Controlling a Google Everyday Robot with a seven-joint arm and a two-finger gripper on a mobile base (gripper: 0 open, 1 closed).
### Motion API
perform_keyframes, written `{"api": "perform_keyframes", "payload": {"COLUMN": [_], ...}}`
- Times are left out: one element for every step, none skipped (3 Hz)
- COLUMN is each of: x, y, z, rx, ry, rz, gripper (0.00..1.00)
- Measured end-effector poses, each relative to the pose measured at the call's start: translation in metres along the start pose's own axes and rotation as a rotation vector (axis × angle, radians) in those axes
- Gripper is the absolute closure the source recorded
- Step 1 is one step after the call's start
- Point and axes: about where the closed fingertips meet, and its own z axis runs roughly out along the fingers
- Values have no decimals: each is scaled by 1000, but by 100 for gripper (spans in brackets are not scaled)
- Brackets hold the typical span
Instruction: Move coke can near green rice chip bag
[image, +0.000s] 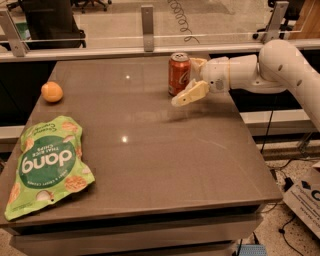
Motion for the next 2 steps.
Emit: {"api": "perform_keyframes", "payload": {"x": [-5,-7], "y": [-4,-7], "z": [12,13], "rx": [-8,-12], "ry": [-32,-44], "rz": [10,13], "gripper": [17,40]}}
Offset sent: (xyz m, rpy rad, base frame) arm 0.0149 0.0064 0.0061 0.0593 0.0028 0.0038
